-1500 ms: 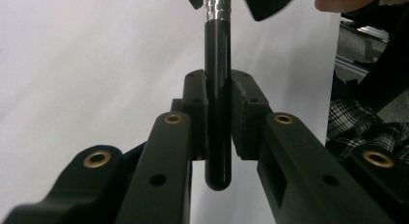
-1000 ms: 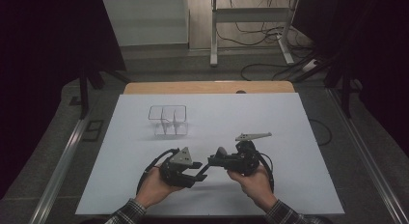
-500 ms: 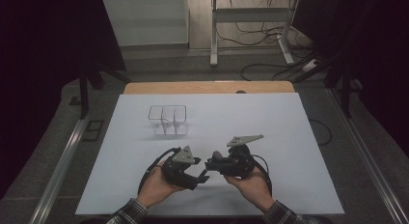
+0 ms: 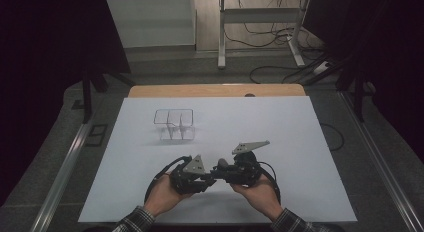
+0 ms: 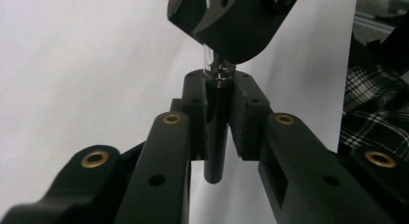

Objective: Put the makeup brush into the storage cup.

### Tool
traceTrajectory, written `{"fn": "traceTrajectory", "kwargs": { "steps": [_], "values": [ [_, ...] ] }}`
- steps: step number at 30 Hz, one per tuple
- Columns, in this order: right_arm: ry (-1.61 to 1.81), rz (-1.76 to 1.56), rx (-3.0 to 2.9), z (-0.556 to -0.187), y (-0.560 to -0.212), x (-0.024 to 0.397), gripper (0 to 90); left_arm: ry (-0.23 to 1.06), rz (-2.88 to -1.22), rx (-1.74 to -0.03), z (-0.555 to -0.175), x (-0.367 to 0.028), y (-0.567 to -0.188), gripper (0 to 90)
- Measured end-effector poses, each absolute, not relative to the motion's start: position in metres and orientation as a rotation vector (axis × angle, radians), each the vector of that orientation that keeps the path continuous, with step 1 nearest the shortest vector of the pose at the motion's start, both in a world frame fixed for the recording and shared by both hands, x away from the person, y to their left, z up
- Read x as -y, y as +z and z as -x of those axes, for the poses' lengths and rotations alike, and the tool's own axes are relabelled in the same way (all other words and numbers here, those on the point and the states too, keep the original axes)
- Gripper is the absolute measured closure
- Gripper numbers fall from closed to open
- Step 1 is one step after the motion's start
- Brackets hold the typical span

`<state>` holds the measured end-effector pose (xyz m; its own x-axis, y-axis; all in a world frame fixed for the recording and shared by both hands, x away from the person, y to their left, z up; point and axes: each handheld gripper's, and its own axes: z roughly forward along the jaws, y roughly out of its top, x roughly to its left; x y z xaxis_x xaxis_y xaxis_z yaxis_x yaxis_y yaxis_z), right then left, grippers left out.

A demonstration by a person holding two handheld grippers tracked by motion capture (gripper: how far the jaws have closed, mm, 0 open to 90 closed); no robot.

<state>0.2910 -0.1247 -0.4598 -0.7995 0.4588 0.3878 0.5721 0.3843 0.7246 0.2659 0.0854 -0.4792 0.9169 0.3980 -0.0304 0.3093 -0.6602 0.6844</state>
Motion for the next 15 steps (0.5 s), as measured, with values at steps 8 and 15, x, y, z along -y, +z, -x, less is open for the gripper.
{"fn": "traceTrajectory", "kwargs": {
  "steps": [8, 15],
  "values": [
    [-1.39, 0.944, 2.524, -0.2917, -0.466, 0.1234, 51.6, 0.158, -2.342, -0.526, -0.2677, -0.088, -0.4804, 78.7],
    [-1.392, 0.91, 2.535, -0.2929, -0.4693, 0.1227, 33.5, 0.16, -2.336, -0.55, -0.2699, -0.0922, -0.4805, 78.6]
  ]
}}
